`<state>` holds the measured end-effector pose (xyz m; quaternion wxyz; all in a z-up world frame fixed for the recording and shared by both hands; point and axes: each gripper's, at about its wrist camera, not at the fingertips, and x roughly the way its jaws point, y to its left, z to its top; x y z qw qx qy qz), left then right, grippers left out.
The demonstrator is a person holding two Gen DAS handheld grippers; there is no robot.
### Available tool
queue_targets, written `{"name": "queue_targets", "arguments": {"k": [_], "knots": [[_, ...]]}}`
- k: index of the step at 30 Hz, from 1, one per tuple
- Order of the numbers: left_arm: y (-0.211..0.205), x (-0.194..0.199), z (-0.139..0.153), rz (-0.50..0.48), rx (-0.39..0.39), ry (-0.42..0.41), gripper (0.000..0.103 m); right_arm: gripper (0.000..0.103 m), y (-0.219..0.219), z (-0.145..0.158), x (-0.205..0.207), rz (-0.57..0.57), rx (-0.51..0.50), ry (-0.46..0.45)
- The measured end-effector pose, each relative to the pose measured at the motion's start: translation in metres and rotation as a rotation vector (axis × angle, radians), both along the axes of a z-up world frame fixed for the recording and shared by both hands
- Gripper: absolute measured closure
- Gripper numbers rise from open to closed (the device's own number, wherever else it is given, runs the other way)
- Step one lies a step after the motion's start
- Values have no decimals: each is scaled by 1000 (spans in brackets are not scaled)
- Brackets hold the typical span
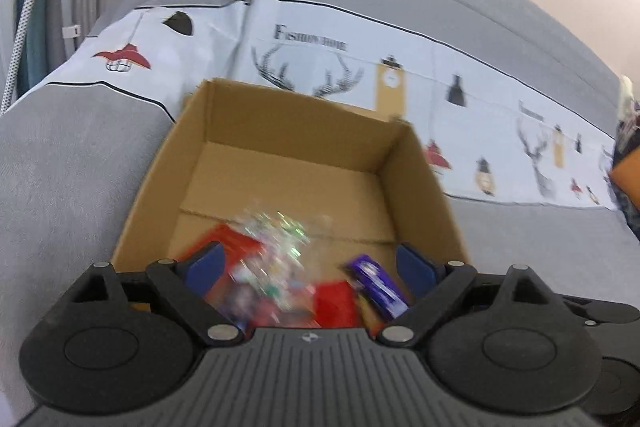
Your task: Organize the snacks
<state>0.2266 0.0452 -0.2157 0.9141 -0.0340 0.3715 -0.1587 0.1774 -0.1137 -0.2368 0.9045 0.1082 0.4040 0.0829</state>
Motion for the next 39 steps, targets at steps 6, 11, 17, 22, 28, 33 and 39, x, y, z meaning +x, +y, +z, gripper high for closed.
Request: {"name": "queue_targets", "arguments": {"k": [6, 11, 17, 22, 28, 33, 39], "knots": [[-9, -53, 45, 40, -19, 73, 0, 7, -12, 52, -57, -80, 5, -72], [-29, -101, 103, 102, 126, 21, 0, 1, -26, 93, -98, -111, 51, -86], [-54, -165, 162, 113, 227, -117, 0, 1, -36, 146, -147, -154, 23, -101], [-62, -199, 190, 137, 258, -128, 0, 1, -30, 180, -182, -199, -76, -127], [-61, -212, 202, 137, 308, -107, 0, 1, -32, 189, -198, -196, -33, -105], [-58, -216, 203, 141, 332, -99, 0, 1, -29, 188, -199, -191, -6, -89], [-54, -215, 202, 144, 344, -90, 0, 1, -26, 187, -198, -187, 4, -80]]}}
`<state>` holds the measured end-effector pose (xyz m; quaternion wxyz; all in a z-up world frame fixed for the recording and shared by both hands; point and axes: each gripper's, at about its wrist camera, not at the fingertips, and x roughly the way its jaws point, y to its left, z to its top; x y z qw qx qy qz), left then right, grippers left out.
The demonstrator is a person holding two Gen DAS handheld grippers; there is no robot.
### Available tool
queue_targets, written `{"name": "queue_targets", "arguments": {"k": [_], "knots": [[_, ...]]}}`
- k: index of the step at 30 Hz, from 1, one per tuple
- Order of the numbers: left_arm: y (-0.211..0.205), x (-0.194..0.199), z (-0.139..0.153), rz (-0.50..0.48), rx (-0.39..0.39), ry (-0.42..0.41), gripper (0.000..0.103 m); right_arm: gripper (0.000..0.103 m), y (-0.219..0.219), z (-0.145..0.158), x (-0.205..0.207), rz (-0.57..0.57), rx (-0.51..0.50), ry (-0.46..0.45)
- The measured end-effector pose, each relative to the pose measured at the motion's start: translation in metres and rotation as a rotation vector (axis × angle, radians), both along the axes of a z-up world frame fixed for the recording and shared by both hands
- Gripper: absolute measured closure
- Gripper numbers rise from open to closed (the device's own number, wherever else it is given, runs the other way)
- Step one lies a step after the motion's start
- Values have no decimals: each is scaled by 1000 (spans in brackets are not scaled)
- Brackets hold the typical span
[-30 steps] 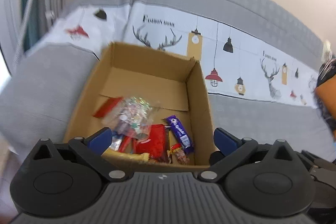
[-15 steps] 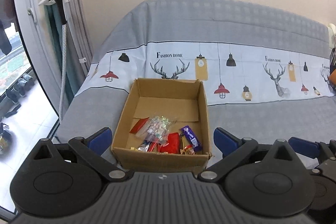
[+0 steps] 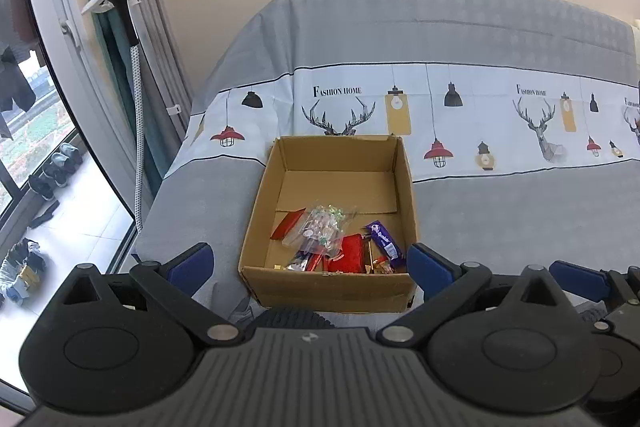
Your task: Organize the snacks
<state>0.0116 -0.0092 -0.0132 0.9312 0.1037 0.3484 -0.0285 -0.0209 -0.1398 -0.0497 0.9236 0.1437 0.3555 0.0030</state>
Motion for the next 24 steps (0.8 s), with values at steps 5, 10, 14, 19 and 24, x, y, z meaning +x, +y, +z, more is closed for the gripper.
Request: {"name": "queue_targets", "arguments": {"k": [5, 10, 14, 19, 24], "knots": [[0, 0, 0, -1, 11, 5, 0, 1, -1, -1, 0, 3, 10, 6], [-4, 1, -1, 1, 16, 6, 0, 1, 0, -2, 0, 1, 12, 9], [-4, 2, -2, 0, 17, 13, 0, 1, -2, -3, 0, 3, 15, 14], [-4, 0, -3, 4, 15, 12, 0, 1, -4, -3, 1, 8, 17, 15], [-4, 0, -3, 4, 20, 15, 0, 1, -3, -3, 0, 7, 22, 19]]}}
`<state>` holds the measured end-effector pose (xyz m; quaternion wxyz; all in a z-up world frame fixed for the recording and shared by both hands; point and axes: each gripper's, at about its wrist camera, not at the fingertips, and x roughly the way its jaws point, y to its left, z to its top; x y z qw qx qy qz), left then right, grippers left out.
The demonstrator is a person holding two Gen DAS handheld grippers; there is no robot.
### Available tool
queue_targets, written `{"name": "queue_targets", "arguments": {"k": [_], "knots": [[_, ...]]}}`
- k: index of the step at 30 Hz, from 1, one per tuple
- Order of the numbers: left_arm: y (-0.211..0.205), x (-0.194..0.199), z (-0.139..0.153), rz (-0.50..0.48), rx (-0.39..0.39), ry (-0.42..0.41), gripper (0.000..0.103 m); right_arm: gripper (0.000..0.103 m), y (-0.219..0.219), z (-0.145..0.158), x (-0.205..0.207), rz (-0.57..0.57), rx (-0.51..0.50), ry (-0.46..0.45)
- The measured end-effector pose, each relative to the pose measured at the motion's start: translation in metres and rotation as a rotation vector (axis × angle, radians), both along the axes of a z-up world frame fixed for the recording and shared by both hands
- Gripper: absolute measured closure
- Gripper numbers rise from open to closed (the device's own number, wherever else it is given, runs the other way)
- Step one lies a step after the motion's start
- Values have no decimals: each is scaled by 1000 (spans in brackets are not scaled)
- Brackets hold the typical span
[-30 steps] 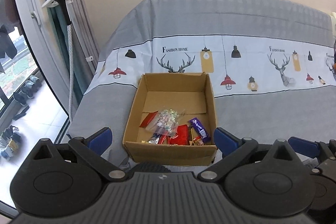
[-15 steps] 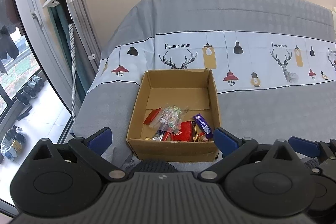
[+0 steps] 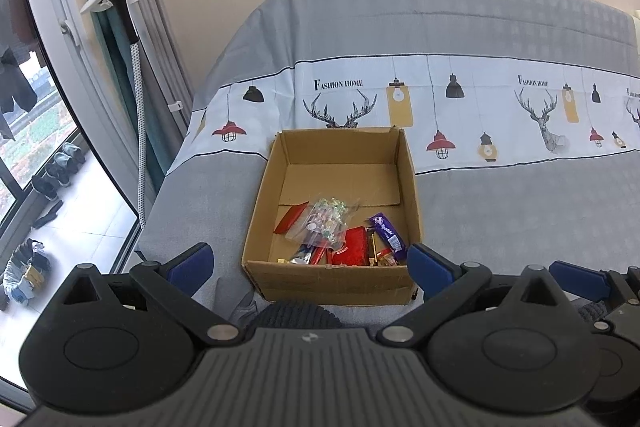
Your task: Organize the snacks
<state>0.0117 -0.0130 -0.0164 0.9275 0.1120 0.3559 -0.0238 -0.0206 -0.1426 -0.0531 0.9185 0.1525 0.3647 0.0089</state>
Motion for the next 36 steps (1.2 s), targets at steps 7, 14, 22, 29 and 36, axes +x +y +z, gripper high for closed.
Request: {"name": "queue_targets", "arguments": {"k": [7, 14, 22, 29, 36], "knots": [[1, -5, 1, -2, 1, -18, 0, 1, -1, 1, -3, 4, -2, -15], [1, -6, 2, 5, 10, -13, 0, 1, -1, 0, -3, 6, 3, -10], [0, -6, 2, 10, 12, -13, 0, 1, -3, -1, -3, 10, 3, -10], [-1, -5, 2, 21, 22, -9, 0, 1, -2, -3, -1, 18, 13, -6], [-5, -4, -2, 34, 37, -9, 0, 1, -4, -8, 2, 27, 24, -9]]}}
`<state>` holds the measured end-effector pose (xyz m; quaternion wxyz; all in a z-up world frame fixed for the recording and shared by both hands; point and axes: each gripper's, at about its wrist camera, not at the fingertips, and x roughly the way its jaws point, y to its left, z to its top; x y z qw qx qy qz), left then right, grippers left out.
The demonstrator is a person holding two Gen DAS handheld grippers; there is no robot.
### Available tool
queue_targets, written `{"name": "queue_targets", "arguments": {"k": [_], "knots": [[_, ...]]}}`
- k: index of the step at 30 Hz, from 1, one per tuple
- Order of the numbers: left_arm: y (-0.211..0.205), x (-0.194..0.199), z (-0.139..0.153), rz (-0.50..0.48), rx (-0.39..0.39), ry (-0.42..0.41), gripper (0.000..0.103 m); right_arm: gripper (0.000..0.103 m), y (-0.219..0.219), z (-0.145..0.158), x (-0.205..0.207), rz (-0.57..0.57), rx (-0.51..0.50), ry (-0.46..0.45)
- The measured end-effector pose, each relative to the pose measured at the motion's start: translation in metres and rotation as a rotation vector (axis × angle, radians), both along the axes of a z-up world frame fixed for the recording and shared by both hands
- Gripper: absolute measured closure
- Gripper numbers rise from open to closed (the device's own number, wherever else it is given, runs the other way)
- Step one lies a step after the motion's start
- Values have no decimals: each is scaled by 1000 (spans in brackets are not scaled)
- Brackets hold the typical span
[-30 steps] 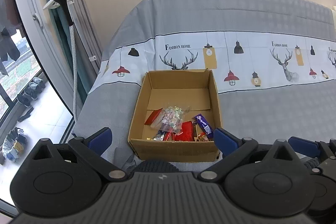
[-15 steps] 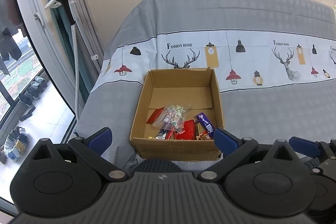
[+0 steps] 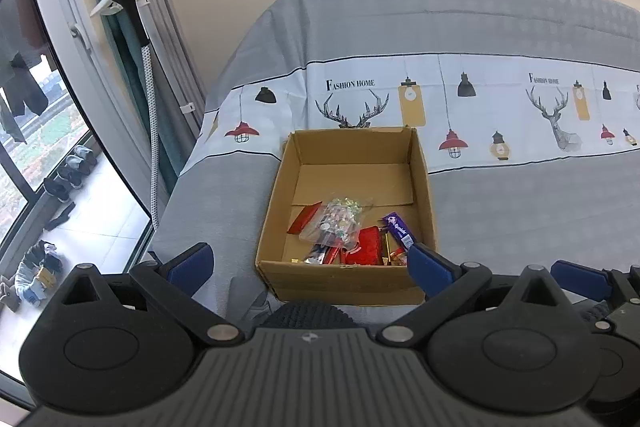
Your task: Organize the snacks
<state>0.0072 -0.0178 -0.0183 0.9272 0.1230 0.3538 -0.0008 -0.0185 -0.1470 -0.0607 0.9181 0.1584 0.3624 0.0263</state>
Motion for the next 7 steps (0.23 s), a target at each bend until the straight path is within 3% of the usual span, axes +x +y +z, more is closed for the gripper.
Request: {"name": "queue_targets", "arguments": {"k": [7], "knots": [[-8, 17, -15, 14, 30, 29, 0, 0, -5, -15, 14, 14, 18, 24]]}}
